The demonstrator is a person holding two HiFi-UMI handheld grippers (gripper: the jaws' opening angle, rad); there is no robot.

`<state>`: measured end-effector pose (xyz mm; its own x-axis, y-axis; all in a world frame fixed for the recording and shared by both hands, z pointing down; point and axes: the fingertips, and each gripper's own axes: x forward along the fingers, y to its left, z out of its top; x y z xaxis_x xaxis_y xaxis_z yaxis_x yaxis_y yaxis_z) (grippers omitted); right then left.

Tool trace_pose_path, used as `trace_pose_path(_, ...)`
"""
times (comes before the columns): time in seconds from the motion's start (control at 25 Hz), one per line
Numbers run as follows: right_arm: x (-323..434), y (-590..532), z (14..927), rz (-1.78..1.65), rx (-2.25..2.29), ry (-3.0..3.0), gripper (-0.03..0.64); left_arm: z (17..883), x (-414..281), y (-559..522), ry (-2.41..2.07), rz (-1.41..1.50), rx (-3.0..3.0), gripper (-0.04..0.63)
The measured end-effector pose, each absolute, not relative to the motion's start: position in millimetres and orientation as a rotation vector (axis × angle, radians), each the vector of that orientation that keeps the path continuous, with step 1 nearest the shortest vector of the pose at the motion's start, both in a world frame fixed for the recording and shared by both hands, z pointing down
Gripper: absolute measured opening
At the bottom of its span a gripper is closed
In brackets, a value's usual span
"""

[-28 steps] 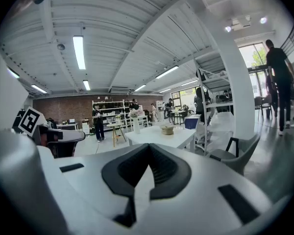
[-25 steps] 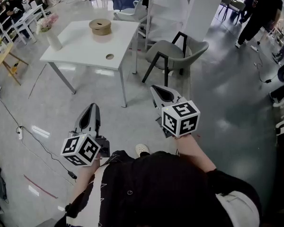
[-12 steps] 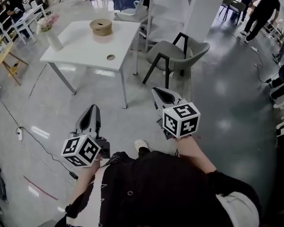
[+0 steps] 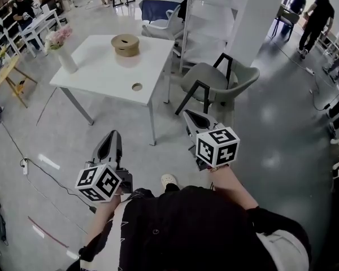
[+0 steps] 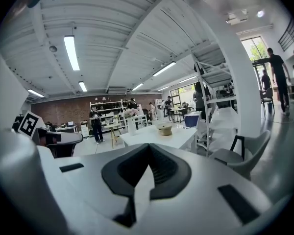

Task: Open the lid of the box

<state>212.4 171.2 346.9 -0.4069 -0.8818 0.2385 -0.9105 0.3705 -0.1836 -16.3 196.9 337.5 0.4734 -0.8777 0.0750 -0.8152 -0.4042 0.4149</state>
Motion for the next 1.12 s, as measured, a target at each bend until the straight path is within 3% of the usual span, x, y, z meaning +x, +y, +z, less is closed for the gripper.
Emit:
trace_pose_path(0.6, 235.0, 11.6, 329.1, 0.363, 1.572, -2.631, 0.006, 320.7, 7.5, 60.7, -1.492, -0.304, 2.319, 0.009)
trace_pose_path(1.12, 203.8, -39.6, 375.8, 0.477, 1.391, -2.640, 0.006, 355.3, -16.0, 21.3, -1.557, -0.260, 2.199, 0.009)
